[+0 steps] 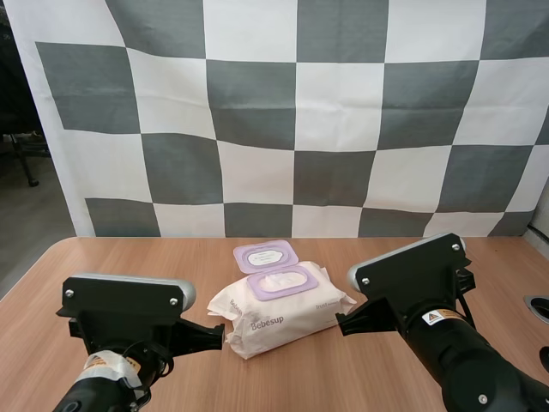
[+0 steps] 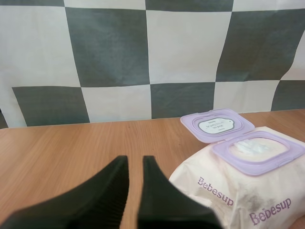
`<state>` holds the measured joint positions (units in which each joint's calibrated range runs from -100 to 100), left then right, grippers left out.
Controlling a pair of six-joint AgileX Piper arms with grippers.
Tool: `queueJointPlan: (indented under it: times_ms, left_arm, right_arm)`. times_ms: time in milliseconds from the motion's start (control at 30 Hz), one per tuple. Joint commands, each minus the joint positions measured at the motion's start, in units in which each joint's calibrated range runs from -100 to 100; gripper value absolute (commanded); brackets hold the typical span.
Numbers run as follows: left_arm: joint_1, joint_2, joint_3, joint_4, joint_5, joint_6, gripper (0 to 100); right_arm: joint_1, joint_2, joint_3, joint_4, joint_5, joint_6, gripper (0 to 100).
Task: Open the wet wipes lid
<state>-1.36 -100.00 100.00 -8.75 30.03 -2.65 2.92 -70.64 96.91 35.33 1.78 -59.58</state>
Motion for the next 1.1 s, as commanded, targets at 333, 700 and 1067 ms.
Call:
queueJointPlan:
  times_ms: [333, 700, 1067]
  left_arm:
    - [0.0, 0.0, 0.0, 0.0, -0.1, 0.1, 0]
    - [0.0, 0.0, 0.0, -0.2, 0.0, -1.1, 0]
    - [0.09, 0.0, 0.0, -0.2, 0.0, -1.1, 0]
  right_arm:
    - [0.0, -5.3, 0.1, 11.0, 0.0, 3.4, 0]
    - [0.0, -12.2, 3.1, 9.5, -6.4, 3.3, 0]
    - [0.0, -20.0, 3.1, 3.2, -8.8, 0.9, 0]
